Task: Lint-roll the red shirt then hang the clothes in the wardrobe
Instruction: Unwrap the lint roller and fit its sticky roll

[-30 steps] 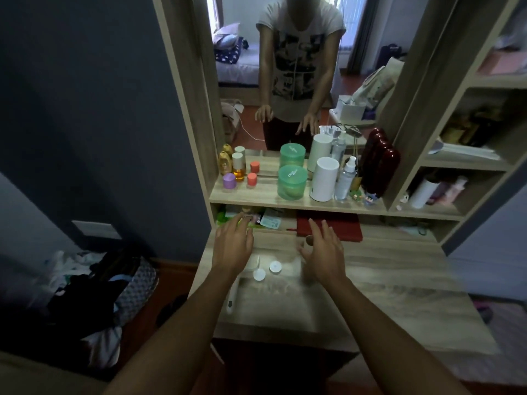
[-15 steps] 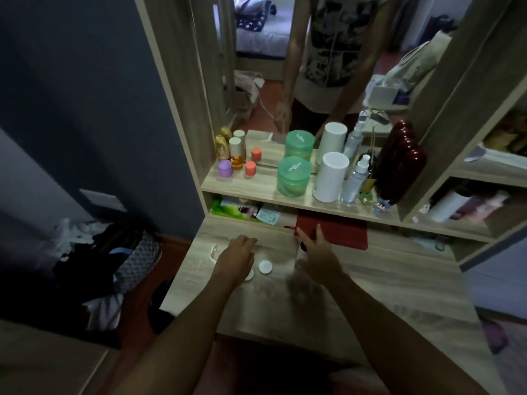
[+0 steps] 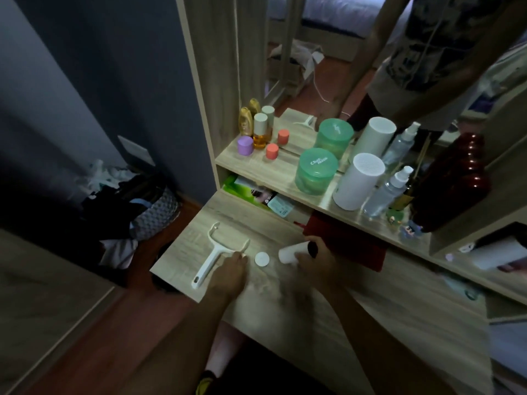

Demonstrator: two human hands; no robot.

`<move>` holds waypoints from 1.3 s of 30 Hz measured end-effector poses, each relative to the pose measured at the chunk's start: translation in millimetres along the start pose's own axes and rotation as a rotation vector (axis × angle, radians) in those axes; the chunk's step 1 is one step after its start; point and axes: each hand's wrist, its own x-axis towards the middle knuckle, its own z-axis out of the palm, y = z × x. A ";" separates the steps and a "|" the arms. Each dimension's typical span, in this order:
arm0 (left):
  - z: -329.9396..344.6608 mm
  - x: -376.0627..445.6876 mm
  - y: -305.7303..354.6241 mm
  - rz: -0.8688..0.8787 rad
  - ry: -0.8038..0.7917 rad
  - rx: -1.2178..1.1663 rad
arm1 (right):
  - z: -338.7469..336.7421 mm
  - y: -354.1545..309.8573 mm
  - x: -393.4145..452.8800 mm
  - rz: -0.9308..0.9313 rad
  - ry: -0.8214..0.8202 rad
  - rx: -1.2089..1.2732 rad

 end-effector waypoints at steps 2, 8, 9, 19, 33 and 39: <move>6.9 -4.2 0.6 -0.007 0.026 -0.010 | 2.0 1.6 1.6 0.025 -0.025 0.072; 15.4 -10.0 6.1 -0.064 0.142 -0.211 | 3.8 5.5 4.3 0.057 -0.091 0.200; 15.9 -9.2 7.0 -0.066 0.155 -0.247 | 2.7 5.2 4.3 0.052 -0.102 0.194; 28.0 -3.5 6.7 -0.056 0.112 -0.135 | -3.1 11.2 9.6 0.191 -0.176 0.398; -64.4 -8.6 31.7 -0.307 0.225 -1.619 | 15.9 -37.4 7.4 0.248 -0.412 0.934; -79.7 -20.0 16.2 -0.290 0.240 -1.670 | 22.7 -62.3 5.5 0.247 -0.565 0.889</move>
